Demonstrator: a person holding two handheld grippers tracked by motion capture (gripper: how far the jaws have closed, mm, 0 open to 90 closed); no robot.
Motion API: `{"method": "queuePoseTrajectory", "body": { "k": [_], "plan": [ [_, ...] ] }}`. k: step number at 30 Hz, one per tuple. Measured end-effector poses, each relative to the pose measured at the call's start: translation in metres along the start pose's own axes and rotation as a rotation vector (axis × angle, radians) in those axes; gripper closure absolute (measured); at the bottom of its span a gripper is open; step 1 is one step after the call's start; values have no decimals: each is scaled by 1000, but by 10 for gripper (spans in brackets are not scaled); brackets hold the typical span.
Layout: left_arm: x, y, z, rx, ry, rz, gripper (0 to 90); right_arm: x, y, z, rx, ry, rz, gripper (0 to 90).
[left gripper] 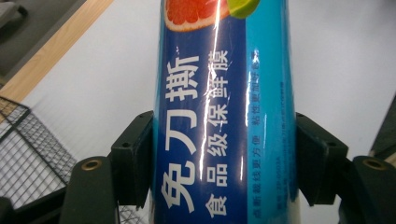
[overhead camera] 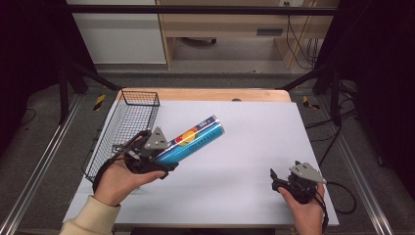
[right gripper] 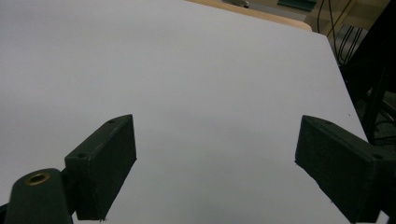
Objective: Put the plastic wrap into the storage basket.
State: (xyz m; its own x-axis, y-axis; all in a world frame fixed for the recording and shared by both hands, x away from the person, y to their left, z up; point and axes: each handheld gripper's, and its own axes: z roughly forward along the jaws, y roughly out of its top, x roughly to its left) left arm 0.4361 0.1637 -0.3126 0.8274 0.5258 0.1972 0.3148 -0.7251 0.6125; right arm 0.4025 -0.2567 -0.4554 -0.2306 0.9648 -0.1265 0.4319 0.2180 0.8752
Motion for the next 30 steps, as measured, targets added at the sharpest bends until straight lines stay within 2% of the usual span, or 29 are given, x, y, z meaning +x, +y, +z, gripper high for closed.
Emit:
{"method": "queuePoseTrajectory", "body": {
  "k": [4, 7, 10, 15, 22, 25, 27, 30],
  "plan": [
    [4, -4, 0, 5, 12, -37, 320, -2, 0, -2, 1, -28, 9, 132],
    [6, -6, -1, 16, 30, -48, 320, -3, 0, -2, -1, -30, 17, 132],
    [14, -11, -4, 35, 43, -77, 320, -2, 0, -3, 2, -33, 18, 121],
    [22, -20, -11, 20, 59, -116, 320, -3, 0, -1, 14, -25, 35, 95],
    [33, -30, -23, 34, 96, -139, 320, -3, 1, -2, 12, -30, 41, 78],
    [39, -37, -30, 13, 93, -175, 320, -3, 1, -2, 15, -34, 41, 81],
    [40, -39, -34, 15, 111, -184, 320, -4, 1, -2, 10, -41, 41, 81],
    [43, -42, -39, 28, 121, -182, 320, -4, 0, -2, 16, -41, 43, 83]
  ]
}}
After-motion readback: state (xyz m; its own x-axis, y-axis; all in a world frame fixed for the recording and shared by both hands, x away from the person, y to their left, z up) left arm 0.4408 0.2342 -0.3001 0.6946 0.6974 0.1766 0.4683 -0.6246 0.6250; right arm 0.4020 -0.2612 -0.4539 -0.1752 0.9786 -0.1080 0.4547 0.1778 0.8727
